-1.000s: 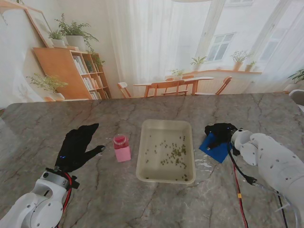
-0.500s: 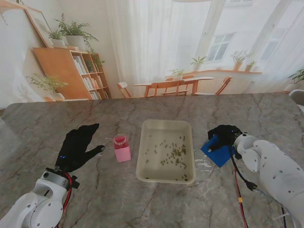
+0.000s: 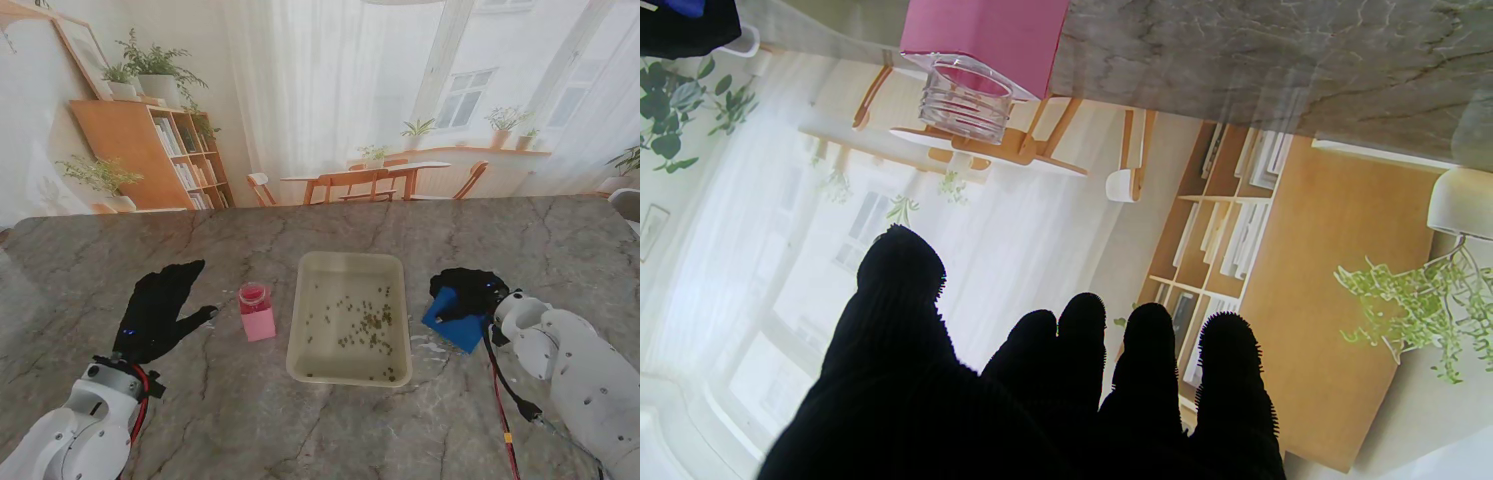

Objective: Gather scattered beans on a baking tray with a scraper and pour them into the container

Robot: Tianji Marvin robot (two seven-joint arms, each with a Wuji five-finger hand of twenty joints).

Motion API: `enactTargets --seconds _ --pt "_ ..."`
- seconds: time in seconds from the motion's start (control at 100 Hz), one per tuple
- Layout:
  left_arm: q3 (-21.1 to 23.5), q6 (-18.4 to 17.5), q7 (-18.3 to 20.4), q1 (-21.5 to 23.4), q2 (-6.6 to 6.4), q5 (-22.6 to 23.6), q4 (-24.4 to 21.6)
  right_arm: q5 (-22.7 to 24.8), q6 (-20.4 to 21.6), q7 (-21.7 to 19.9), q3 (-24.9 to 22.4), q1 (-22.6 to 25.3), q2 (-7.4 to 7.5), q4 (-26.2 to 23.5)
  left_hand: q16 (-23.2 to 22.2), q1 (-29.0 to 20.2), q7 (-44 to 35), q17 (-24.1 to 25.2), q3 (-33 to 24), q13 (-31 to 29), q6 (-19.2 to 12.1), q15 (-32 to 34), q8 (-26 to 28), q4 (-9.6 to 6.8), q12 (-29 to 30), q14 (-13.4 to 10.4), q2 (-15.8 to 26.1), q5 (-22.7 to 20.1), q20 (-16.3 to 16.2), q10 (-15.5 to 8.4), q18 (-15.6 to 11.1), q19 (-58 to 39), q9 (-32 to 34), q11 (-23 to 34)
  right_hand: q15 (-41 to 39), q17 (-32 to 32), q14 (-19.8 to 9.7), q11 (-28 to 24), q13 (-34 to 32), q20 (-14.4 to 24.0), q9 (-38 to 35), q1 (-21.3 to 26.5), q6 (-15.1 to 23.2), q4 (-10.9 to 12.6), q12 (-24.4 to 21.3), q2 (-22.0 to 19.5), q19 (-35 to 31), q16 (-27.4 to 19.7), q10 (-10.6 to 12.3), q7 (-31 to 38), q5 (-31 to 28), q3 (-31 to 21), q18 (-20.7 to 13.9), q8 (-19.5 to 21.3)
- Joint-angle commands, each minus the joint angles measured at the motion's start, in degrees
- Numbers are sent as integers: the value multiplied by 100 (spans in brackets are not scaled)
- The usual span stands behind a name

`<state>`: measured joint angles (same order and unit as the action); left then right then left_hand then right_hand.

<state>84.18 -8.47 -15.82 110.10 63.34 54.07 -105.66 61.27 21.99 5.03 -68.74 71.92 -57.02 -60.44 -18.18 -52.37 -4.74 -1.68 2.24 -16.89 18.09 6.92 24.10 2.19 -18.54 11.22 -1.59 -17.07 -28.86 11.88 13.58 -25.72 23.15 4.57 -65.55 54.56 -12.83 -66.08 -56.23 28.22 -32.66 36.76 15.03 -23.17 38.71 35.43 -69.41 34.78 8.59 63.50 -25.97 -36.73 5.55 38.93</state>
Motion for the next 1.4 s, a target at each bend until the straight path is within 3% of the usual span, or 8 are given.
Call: enactTargets --seconds 0.0,0.34,0.57,0.8,0.89,1.12,1.26,1.39 --pt "-2 -21 -35 51 19 8 -24 93 47 -86 -32 66 14 -91 8 -207 -2 20 1 -73 27 28 60 -31 -104 -106 298 -98 72 -151 25 -60 22 -22 -186 18 -243 170 59 219 72 1924 350 899 -98 -716 14 141 -7 -792 190 -653 -182 -571" --pt "22 -39 -56 83 23 6 -42 276 210 -185 -212 190 37 -380 3 -212 -9 8 4 -95 15 34 64 -31 -106 -109 299 -114 61 -164 18 -102 39 -18 142 -2 -541 2391 66 338 1898 844 -2305 1083 -705 -491 267 -81 -2554 -4303 1719 -1088 -806 -941" --pt "3 -66 10 49 16 -22 -23 75 -28 -449 -296 314 -12 -594 -2 -223 -17 -19 3 -122 12 42 68 -31 -110 -108 280 -135 53 -164 16 -129 58 -13 316 -38 -822 3191 254 211 2454 -154 -4026 909 -599 372 481 -369 -3296 -5930 1706 -1782 -1337 171" --pt "-27 -115 56 6 8 -41 4 -69 -239 -528 -407 432 -58 -752 -12 -239 -36 -41 -2 -164 -5 59 77 -33 -118 -106 264 -185 49 -162 3 -162 97 -1 729 92 -963 2332 -76 -161 2002 -760 -4129 797 -74 812 405 -533 -3088 -5375 921 -2300 -1592 534" --pt "-36 -123 65 -5 6 -43 12 -11 -76 -541 -460 450 -36 -777 -14 -235 -45 -44 3 -176 -12 61 82 -31 -120 -115 253 -206 50 -160 9 -174 109 0 934 -67 -675 2884 181 -214 2408 -1024 -3895 1250 -439 660 475 -475 -3178 -5679 1591 -2414 -1383 460" --pt "-52 -142 73 -20 3 -42 23 -113 -191 -818 -515 545 -47 -947 -21 -235 -60 -60 5 -211 -25 70 94 -31 -129 -115 229 -246 52 -167 5 -205 146 10 951 157 -789 3166 -39 -36 2336 -361 -3884 668 -608 923 298 -843 -3179 -6428 1769 -2139 -1742 -136" --pt "-56 -153 83 -28 1 -43 28 -183 -424 -874 -519 611 -71 -1037 -26 -253 -78 -75 -1 -237 -36 78 104 -32 -144 -108 211 -295 55 -152 2 -226 231 41 1048 308 -906 2659 -292 -196 2015 -542 -4130 575 -372 1174 226 -980 -3160 -5651 1748 -2365 -1890 806" --pt "-56 -161 91 -30 -2 -32 27 -259 -689 -704 -533 669 -123 -1091 -29 -252 -85 -81 2 -249 -44 81 110 -30 -137 -115 204 -317 60 -180 -1 -246 174 12 1311 484 -804 1355 -777 -442 512 -733 -3820 484 130 1404 -54 -1052 -2360 -4487 -42 -2677 -1884 1026"
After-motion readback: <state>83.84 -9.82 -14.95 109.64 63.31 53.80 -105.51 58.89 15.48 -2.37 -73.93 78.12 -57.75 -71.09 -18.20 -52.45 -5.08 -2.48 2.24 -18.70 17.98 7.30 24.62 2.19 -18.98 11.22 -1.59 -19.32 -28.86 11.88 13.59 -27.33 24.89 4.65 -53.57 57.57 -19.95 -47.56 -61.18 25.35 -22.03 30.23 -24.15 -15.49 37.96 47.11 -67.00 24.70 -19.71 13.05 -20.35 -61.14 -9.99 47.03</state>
